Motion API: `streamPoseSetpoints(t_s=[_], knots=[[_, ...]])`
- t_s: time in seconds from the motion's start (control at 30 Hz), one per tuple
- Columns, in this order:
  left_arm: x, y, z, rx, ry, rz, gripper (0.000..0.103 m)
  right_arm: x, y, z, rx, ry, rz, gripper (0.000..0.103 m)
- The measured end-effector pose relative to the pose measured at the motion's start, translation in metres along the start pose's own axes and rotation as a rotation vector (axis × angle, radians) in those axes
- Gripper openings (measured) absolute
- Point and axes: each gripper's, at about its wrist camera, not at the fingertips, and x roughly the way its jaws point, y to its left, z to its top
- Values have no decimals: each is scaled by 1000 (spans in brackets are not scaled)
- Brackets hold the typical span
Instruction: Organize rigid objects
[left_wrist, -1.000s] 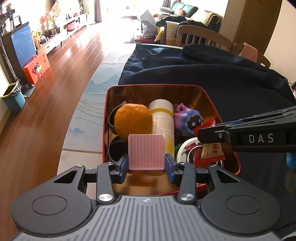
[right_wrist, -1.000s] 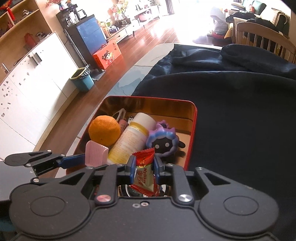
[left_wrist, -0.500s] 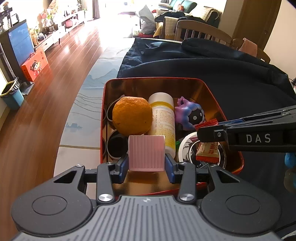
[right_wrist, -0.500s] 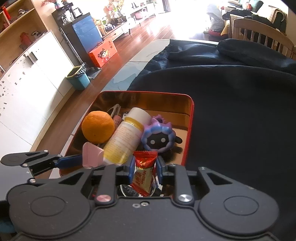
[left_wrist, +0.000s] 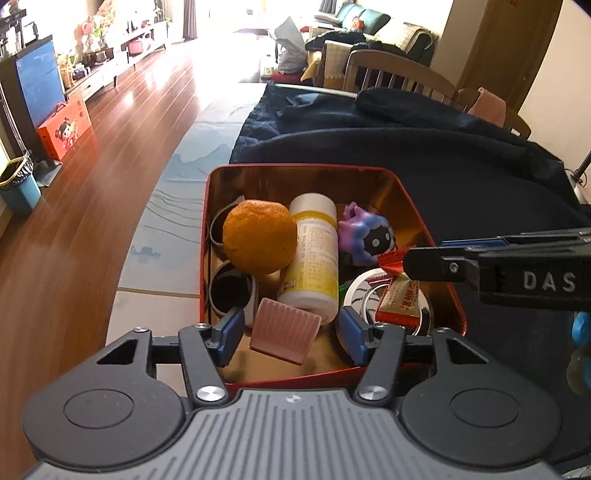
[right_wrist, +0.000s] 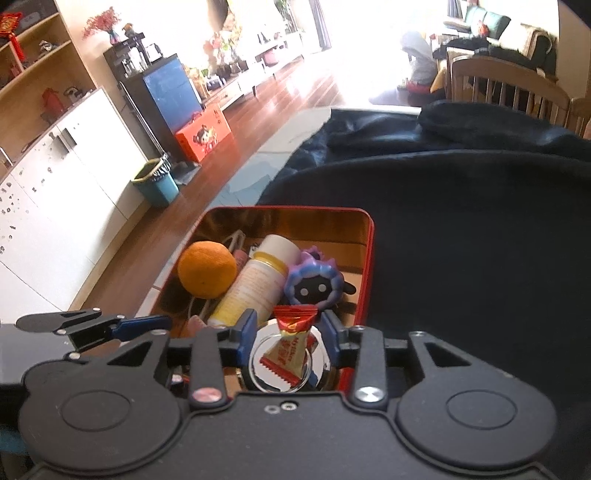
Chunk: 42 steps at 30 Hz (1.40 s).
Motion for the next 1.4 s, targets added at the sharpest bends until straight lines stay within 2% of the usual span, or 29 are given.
streamPoseSetpoints(t_s=[0.07, 0.2, 0.37, 0.47, 0.73, 0.83, 1.3, 1.33, 1.37, 1.4], knots=[[-7, 0, 0, 0, -20, -3, 59, -8, 4, -3, -14, -24, 0, 41], [-24, 0, 2, 1, -70, 2, 72, -26, 8, -9, -29, -78, 27, 54], [-42, -6, 2, -5, -117, 3, 75, -46, 8, -16, -50, -122, 52, 61], [-51, -12, -1, -3, -136, 29, 75, -57, 6, -19, -72, -149, 65, 64], [-75, -27, -11, -32, -186, 65, 79, -83, 6, -36, -123, -223, 46, 94], [-84, -30, -16, -43, -206, 59, 81, -92, 2, -44, -129, -242, 50, 101], [-112, -49, -36, -77, -258, 48, 91, -118, -13, -68, -129, -307, 21, 103], [-112, -51, -37, -78, -260, 50, 93, -119, -15, -69, -125, -311, 14, 103], [-113, -52, -37, -78, -263, 53, 102, -121, -16, -70, -122, -315, 12, 103], [-113, -54, -38, -80, -267, 56, 103, -122, -17, -72, -121, -316, 13, 103]])
